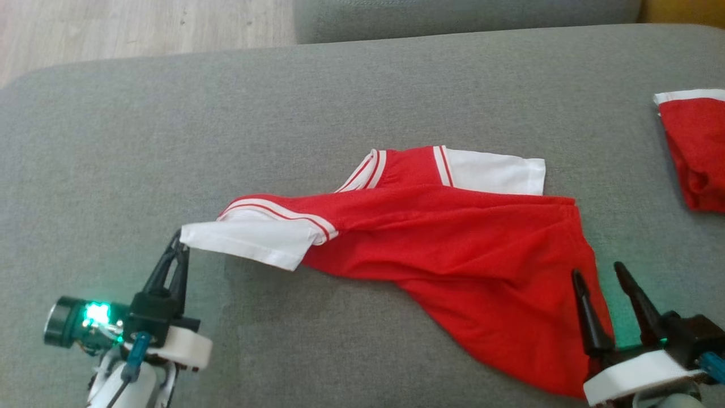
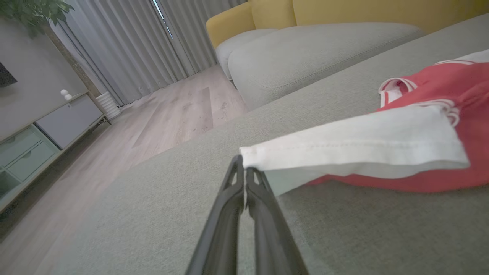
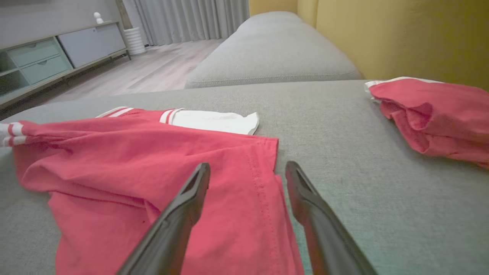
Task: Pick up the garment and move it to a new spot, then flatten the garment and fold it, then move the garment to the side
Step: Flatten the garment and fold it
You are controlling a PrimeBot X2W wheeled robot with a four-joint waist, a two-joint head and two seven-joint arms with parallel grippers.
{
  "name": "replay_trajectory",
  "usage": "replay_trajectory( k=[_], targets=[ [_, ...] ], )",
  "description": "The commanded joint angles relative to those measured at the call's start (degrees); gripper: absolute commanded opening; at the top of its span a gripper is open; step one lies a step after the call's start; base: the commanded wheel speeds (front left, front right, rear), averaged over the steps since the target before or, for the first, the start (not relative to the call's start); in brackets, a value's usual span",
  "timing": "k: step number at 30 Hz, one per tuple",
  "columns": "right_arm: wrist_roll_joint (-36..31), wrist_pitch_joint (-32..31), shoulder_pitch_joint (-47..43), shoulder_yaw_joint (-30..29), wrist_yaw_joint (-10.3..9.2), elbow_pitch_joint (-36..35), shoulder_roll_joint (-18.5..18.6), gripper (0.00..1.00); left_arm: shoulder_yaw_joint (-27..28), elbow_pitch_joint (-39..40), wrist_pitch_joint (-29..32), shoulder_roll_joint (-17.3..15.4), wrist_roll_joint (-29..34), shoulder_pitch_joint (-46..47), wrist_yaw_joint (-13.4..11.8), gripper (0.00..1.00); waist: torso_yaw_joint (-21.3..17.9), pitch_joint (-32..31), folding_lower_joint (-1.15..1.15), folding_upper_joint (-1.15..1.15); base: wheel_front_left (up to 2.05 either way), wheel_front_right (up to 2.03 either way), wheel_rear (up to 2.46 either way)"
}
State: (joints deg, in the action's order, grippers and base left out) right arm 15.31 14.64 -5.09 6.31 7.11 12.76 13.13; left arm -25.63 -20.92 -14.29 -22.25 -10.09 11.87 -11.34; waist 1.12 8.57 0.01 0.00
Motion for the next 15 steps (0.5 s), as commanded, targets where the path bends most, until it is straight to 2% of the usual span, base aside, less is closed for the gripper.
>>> replay_trajectory(
  k=[1, 15],
  targets=[
    [0.98, 0.36, 1.55, 1.99, 0.37, -0.43, 2.01, 1.00, 3.13, 2.22, -0.70, -2.36, -0.11, 2.57, -0.77, 0.00, 0.24, 0.10, -0.01, 0.00, 0.00, 0.00, 0.00],
    [5.82, 0.07, 5.70, 5.34, 0.37, 6.47, 6.01, 1.00, 3.26, 4.76, -0.41, -3.52, -0.36, 2.80, -1.65, 0.00, 1.92, 0.98, -0.01, 0.00, 0.00, 0.00, 0.00]
  ],
)
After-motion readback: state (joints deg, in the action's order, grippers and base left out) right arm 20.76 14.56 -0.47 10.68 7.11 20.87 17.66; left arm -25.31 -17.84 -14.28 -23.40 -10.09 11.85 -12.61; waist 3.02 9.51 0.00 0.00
